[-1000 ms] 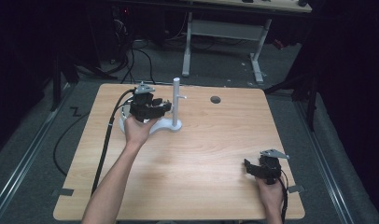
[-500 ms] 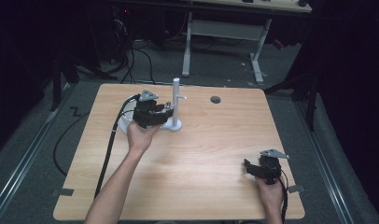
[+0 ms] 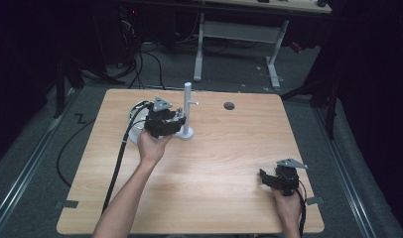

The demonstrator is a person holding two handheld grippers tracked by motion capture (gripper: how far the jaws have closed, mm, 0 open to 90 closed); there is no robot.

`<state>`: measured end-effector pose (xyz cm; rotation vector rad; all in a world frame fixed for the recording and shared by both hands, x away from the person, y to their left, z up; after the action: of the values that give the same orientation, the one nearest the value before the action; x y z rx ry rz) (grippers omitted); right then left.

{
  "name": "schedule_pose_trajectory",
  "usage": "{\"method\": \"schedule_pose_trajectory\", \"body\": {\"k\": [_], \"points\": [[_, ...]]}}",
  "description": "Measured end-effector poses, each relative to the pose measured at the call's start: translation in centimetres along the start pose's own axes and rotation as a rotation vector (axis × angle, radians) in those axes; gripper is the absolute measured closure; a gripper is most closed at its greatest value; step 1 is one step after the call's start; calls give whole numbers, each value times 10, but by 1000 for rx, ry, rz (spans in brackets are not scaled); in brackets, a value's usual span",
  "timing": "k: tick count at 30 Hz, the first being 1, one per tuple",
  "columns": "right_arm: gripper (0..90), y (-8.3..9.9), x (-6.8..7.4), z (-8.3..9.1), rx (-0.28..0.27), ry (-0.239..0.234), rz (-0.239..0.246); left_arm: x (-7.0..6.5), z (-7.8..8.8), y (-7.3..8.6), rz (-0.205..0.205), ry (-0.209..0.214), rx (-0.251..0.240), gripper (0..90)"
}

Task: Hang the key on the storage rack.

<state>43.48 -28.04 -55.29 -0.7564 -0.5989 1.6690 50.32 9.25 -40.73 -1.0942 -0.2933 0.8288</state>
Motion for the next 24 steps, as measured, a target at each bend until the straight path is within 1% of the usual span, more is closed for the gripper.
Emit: {"method": "schedule_pose_trajectory", "body": {"k": [3, 6, 9, 12, 16, 24], "points": [[244, 0, 0, 0, 0, 0, 0, 0, 1, 1, 7, 0, -9, 528], [244, 0, 0, 0, 0, 0, 0, 0, -1, 0, 6, -11, -18, 527], [244, 0, 0, 0, 0, 0, 0, -1, -4, -2, 8, -6, -28, 527], [244, 0, 0, 0, 0, 0, 0, -2, -6, -4, 7, -4, -30, 527], [244, 0, 0, 0, 0, 0, 0, -2, -12, -5, 16, -1, -36, 528], [244, 0, 0, 0, 0, -1, 1, -2, -14, -5, 17, 1, -28, 527]]}}
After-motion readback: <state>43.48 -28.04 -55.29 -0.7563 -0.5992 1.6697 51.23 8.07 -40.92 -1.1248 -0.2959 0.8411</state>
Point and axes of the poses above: each handheld gripper's, and its own axes: z roughly backward along the jaws, y roughly out of its underside, x roughly to its left, the point moved 7 cm from there along -z, roughly forward along the jaws, and after that the axes turned 13 degrees about y, right-handed, at the moved point
